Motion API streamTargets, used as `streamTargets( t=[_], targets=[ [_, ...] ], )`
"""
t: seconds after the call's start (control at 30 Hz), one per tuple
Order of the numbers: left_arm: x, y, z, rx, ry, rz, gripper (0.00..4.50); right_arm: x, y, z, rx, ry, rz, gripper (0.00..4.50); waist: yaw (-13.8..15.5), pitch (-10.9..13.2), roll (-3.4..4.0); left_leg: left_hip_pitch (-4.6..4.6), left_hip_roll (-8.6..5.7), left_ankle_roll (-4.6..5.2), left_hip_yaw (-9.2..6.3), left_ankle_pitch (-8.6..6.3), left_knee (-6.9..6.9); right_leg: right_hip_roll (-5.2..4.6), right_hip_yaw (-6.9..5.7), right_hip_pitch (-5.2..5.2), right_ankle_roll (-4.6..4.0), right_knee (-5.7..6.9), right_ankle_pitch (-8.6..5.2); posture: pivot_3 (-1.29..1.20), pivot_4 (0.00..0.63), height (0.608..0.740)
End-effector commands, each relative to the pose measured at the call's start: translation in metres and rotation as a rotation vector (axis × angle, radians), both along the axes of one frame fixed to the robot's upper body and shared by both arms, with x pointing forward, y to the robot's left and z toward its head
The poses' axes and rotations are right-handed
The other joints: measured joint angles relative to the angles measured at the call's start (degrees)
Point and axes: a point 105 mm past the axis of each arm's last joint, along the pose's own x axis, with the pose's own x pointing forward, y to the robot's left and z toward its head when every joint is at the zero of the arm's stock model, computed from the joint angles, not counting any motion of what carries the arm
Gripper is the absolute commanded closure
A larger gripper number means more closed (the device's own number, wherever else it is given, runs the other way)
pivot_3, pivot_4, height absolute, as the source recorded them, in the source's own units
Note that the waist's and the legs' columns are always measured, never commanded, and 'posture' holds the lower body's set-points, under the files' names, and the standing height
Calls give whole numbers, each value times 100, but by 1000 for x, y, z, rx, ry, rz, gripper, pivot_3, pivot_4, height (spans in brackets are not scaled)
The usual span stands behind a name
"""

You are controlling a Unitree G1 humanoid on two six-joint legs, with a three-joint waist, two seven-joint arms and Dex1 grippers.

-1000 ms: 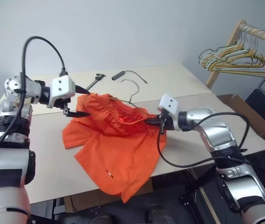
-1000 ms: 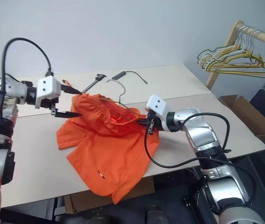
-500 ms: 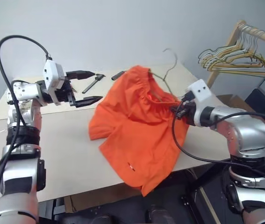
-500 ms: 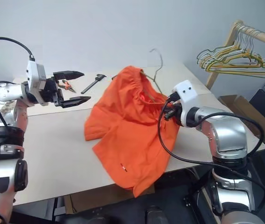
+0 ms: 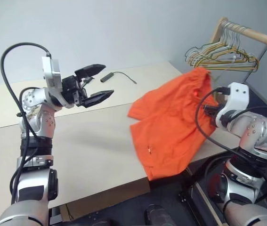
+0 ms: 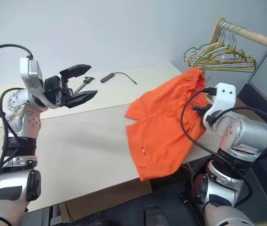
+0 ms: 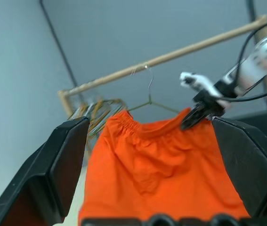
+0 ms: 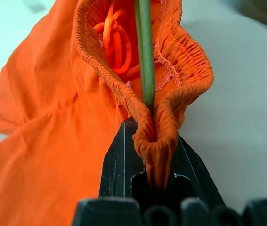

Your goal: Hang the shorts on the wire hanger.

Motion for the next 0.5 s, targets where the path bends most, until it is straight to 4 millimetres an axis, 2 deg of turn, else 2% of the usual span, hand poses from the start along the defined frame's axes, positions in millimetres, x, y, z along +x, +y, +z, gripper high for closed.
streamTargets(
  t=[0.03,0.13,0.23,0.5],
  targets=[
    [-11,-1,16,-102,-42,-13,0,-6,-20,13,-15,-3,-217,4447,-35,-2,3,0,0,0,-5,0,-1,0,0,0,0,0,0,-179,0,740],
    [-17,-6,16,-171,-24,-7,0,-12,-36,13,-18,15,-399,4447,-58,-5,8,1,-2,-1,-6,1,-3,-2,3,0,0,0,0,-170,0,740],
    [-18,-11,15,-199,16,29,0,-12,-47,21,-47,-4,-500,4447,-59,-5,9,1,-3,-2,-9,1,-4,-3,1,2,1,0,1,-169,0,740],
    [-30,-12,17,-255,49,89,0,4,-63,60,-91,-120,-646,4447,-150,-3,26,6,-10,-1,-13,1,-12,-4,4,7,2,-4,1,-153,0,740]
  ],
)
